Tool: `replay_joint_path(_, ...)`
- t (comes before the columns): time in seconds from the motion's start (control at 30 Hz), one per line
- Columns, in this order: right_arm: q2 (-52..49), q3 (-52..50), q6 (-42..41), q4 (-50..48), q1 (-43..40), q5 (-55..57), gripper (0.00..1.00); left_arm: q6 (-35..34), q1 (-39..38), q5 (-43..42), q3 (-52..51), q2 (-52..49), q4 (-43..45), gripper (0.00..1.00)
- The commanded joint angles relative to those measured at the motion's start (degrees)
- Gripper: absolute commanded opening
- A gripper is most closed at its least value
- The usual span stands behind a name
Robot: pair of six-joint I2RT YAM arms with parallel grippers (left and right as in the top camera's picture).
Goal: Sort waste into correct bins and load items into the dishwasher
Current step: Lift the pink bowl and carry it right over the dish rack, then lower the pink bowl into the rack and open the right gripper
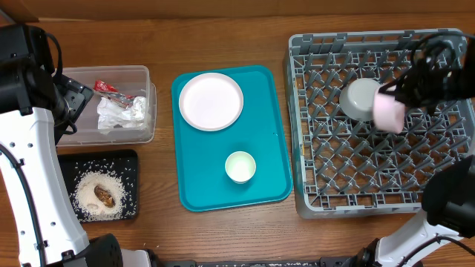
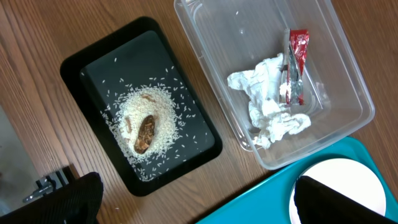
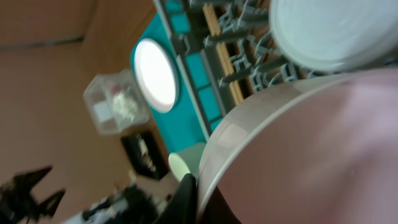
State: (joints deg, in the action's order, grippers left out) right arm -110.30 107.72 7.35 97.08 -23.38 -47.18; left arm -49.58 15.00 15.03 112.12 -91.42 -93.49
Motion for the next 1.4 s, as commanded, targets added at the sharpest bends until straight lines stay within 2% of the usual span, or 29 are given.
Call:
replay_joint_path(0.0,1.0,-7.0,11.3,0.0,-0.9,-11.7,0.04,-1.0,0.0,0.1,0.2,-0.2,-0.1,1.00)
replay_joint_path(0.13,1.0,-14.0,18.1,-0.9,-2.2,-16.6,0.04,-1.0,0.0,0.1,0.2,-0.2,-0.1,1.00)
replay_joint_path(0.57,0.9,-25.1,18.0,-8.3,-9.7,-16.4,0.04,-1.0,0.0,0.1,0.2,-0.2,-0.1,1.00)
replay_joint_path(0.6,0.9,-25.2,18.0,-8.3,-10.5,-16.1,0.05,-1.0,0.0,0.1,0.2,-0.2,-0.1,1.00)
replay_joint_path(0.67,0.9,-25.2,18.0,-8.3,-11.7,-15.0,0.14,-1.0,0.0,0.1,0.2,-0.2,-0.1,1.00)
replay_joint_path(0.83,0.9,-25.1,17.5,-8.2,-14.3,-14.0,0.22,-1.0,0.0,0.1,0.2,-0.2,-0.1,1.00)
replay_joint_path(1.0,1.0,-22.3,14.5,-7.9,-16.2,-9.4,0.25,-1.0,0.0,0.1,0.2,-0.2,-0.1,1.00)
replay_joint_path(1.37,4.3,-14.7,-1.6,-9.0,-18.0,7.5,0.31,-1.0,0.0,0.1,0.2,-0.2,-0.1,1.00)
